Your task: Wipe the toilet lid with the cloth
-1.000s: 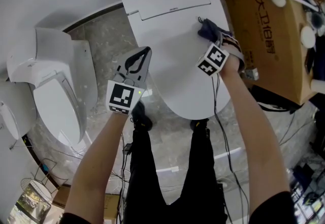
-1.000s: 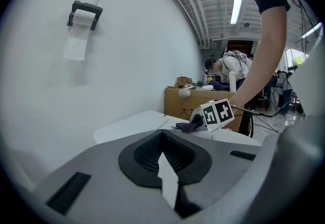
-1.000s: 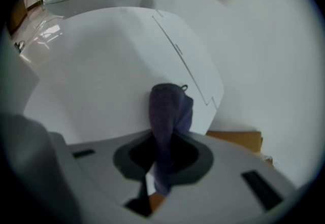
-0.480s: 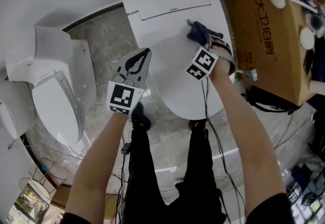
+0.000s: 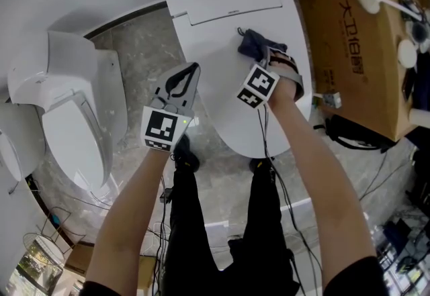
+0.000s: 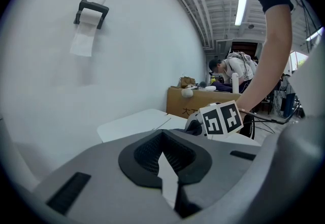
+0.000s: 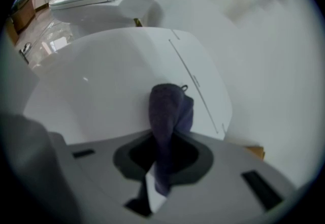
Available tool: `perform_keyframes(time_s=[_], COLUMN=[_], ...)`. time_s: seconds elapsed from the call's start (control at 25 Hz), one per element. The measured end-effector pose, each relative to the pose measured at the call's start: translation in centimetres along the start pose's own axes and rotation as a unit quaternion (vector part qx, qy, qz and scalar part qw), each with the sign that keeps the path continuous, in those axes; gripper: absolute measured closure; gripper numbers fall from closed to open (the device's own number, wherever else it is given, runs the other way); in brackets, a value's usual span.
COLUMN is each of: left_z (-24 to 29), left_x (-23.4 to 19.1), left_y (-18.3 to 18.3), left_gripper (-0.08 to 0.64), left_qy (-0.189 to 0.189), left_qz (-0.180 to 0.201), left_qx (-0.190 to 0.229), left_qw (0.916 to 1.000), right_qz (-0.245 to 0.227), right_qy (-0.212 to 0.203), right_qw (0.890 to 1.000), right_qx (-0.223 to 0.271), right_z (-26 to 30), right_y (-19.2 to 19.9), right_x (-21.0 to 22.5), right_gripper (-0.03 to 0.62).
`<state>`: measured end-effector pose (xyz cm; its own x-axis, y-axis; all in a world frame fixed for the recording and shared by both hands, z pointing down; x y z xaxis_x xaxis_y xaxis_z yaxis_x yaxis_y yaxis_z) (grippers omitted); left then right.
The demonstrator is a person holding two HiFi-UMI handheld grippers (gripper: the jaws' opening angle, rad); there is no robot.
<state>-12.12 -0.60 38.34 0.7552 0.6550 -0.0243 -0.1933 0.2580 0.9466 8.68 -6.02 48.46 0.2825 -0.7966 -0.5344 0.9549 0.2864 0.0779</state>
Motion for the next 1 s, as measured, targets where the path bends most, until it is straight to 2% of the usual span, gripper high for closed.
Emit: perform_keyframes(time_s=[1.0], left_z=[-1.4], left_x=[-0.4], left_y=[0.5], left_gripper=[0.541], left_qy=[-0.008], left_qz=[-0.003], left_qx=[-0.002], left_qw=[1.0], right_qz=[-0.034], right_qy=[-0.011], right_qw=[0.999], right_qx=[0.035], right_z=[-1.5], right_y=[-4.9], right_x=[-2.8], right_gripper=[0.525])
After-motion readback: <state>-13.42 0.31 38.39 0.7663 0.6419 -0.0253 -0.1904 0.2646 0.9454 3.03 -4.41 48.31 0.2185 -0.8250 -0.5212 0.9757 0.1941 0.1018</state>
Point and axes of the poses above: the fingertips, and each gripper's own axes: z forward along the fingers, x to its right, y out of its underside, the point moved 8 cm from there along -z, backward along the fingers, and after that the axes turned 1 degree about x, right-handed, at the moved point
